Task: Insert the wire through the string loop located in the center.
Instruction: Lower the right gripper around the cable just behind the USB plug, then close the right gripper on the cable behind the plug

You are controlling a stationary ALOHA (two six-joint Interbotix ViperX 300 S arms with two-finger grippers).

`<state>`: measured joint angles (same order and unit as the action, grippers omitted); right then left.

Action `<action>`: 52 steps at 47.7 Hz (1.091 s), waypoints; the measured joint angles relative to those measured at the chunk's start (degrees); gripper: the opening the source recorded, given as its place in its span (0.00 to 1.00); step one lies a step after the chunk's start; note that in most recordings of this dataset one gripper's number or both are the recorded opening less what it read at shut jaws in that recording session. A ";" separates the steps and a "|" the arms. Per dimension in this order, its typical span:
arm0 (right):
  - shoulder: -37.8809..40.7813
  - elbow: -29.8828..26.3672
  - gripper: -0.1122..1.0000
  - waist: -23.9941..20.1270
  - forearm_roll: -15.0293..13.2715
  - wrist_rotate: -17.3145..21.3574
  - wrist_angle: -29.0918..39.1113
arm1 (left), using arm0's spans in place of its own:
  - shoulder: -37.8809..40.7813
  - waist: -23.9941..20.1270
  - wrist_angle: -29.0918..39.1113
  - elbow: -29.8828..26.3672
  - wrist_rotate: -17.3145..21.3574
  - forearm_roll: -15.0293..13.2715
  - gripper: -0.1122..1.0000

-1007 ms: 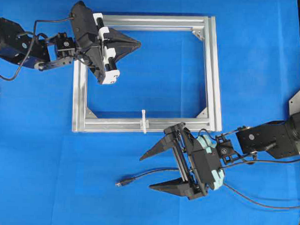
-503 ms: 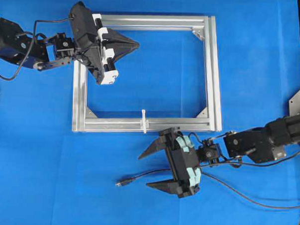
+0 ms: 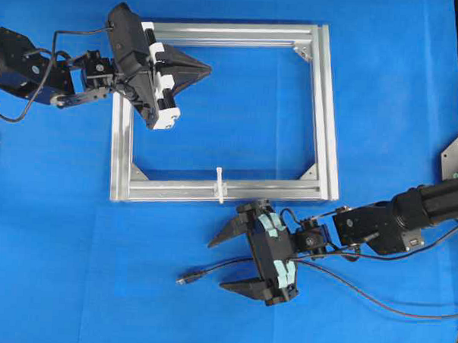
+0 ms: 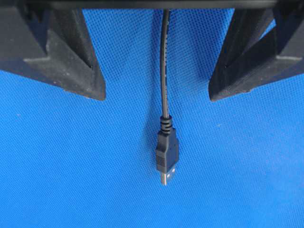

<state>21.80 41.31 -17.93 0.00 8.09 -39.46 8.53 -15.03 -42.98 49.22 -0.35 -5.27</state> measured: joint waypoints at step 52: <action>0.00 0.00 0.10 -0.44 2.20 0.00 1.05 | 0.00 0.00 0.09 0.18 -0.53 0.00 0.10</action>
<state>21.80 41.31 -18.37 2.20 8.09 -38.41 8.53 -15.03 -42.89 49.39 -0.88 -5.27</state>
